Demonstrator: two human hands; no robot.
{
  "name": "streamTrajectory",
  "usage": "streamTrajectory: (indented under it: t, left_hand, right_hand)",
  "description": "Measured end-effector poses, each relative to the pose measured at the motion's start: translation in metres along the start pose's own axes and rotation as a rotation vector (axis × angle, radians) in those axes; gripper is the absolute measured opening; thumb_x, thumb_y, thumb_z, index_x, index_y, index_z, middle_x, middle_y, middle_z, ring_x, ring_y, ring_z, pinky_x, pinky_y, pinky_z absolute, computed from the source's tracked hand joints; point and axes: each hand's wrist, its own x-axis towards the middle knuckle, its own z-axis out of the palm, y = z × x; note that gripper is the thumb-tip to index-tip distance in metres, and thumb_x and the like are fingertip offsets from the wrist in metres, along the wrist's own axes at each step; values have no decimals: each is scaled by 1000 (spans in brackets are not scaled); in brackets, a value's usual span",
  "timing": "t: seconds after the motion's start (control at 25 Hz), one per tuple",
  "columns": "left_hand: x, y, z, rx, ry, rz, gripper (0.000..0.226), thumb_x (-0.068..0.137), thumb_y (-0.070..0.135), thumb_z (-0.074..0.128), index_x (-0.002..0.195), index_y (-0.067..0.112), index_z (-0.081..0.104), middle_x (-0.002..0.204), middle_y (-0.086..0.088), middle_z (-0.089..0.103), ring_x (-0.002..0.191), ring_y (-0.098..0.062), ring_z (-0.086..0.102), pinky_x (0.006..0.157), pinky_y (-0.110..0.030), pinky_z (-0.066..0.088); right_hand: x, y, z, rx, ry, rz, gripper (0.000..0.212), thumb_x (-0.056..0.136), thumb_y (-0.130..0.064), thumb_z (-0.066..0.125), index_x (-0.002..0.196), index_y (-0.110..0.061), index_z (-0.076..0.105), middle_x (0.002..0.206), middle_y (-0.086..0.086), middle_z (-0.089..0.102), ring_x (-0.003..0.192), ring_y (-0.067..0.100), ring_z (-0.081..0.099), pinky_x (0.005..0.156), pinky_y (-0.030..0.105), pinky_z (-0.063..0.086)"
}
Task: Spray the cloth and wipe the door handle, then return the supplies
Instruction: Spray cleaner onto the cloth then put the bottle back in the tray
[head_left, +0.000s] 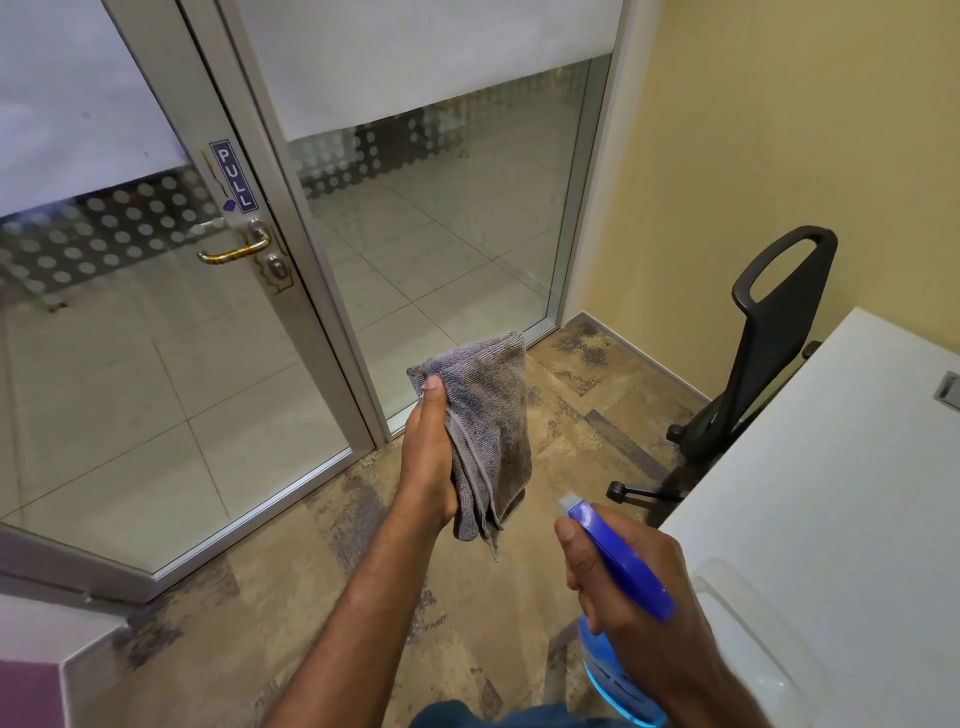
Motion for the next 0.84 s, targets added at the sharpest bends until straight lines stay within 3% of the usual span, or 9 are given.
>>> streamTrajectory:
  t: [0.16,0.28,0.44,0.6,0.72,0.84]
  left_hand:
    - [0,2,0,1,2,9,43,105,47,47,132,17,61,119,-9,75,109,-28,72,94,-46,58]
    - [0,1,-2,9,1,8,43,104,48,48,132,17,61,118,-8,75,108,-28,72,94,-46,58]
    - [-1,1,-1,22,10,10,43,104,48,48,131,17,61,118,-9,75,107,-28,73,95,-47,58]
    - [1,2,-1,39,7,33,38,105,47,47,125,20,64,114,-8,77,108,-29,72,100,-50,55]
    - [0,1,2,42,8,17,39,104,48,48,126,20,63,114,-7,77,108,-29,72,102,-53,54]
    - [1,1,5,17,3,11,38,104,47,48,125,18,63,114,-8,77,108,-30,72,102,-54,54]
  right_hand:
    - [0,2,-2,31,28,30,63,66,-98,47,78,-40,67,62,-2,66,55,24,62,55,38,58]
    - [-1,2,-6,71,53,20,63,74,-91,52,73,-29,64,58,7,60,50,29,56,51,55,53]
    - [-1,0,-7,94,98,36,67,73,-92,51,69,-26,64,55,6,60,48,26,56,51,52,55]
    - [-3,2,-9,79,43,8,65,77,-89,52,72,-25,62,58,12,58,50,33,55,52,59,50]
    - [-4,0,-9,79,13,5,61,77,-88,52,73,-28,64,58,8,60,49,28,56,53,56,53]
    - [-4,-1,-10,58,-13,11,57,72,-92,50,76,-38,66,59,-3,64,50,19,60,51,34,57]
